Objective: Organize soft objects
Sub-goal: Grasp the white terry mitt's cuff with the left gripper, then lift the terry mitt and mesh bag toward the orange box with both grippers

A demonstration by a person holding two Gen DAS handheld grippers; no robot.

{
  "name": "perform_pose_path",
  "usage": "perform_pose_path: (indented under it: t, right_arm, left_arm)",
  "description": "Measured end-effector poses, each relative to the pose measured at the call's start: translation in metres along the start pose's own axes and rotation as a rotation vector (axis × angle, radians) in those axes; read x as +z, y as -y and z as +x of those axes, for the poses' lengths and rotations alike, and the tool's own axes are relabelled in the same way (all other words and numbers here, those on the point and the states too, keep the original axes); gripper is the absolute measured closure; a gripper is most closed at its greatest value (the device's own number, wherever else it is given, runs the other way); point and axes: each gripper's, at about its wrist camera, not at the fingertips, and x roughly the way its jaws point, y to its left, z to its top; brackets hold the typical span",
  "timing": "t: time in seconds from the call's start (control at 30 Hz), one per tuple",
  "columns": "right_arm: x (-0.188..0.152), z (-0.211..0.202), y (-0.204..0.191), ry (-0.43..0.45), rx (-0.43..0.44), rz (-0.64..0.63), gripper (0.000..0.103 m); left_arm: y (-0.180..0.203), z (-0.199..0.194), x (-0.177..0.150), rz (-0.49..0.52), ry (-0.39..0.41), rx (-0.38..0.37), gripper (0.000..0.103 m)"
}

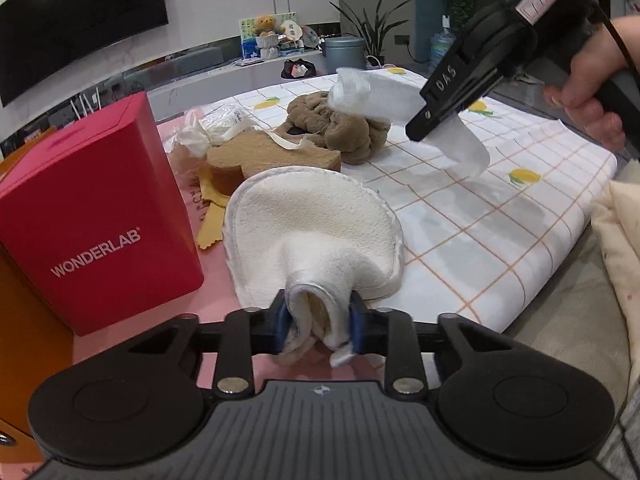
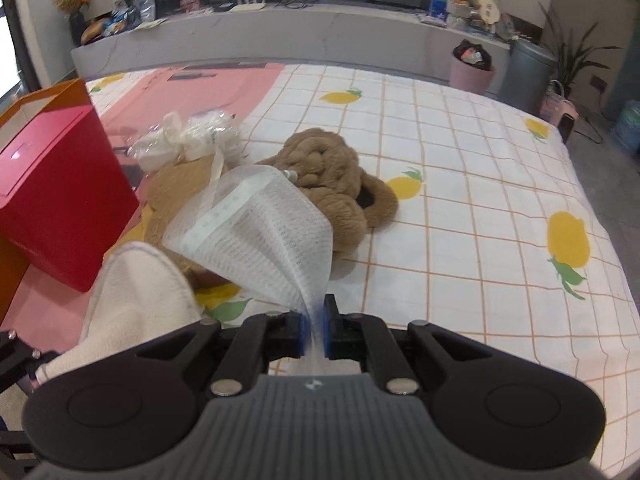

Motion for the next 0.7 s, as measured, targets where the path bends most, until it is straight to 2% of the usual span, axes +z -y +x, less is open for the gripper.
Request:
perform_pose_path:
  t: [0.07,0.23,0.53,0.7]
  right_arm:
    - [0.000,-0.003,0.002,0.011,-0.002,0.020,0.097]
    - [-0.001,-0.013,0.003,0.042,0.017,0.033,0.100]
    - [-0.006,-0.030,0.000,0.078,0.052,0.044,0.102]
    - [-0.014,-0.048,-0.003,0.099,0.035,0.087,0.102]
  left_arm:
    - [0.000,0.000,0.000,0.003,-0.001,0.014,0.077]
    - [0.007,-0.011,-0.002,0.044,0.014,0.044,0.079]
    - [0.003,-0.035,0.008,-0.005,0.048,0.037,0.079]
    - [0.000,-0.058,0.018,-0.028,0.102,0.024,0.079]
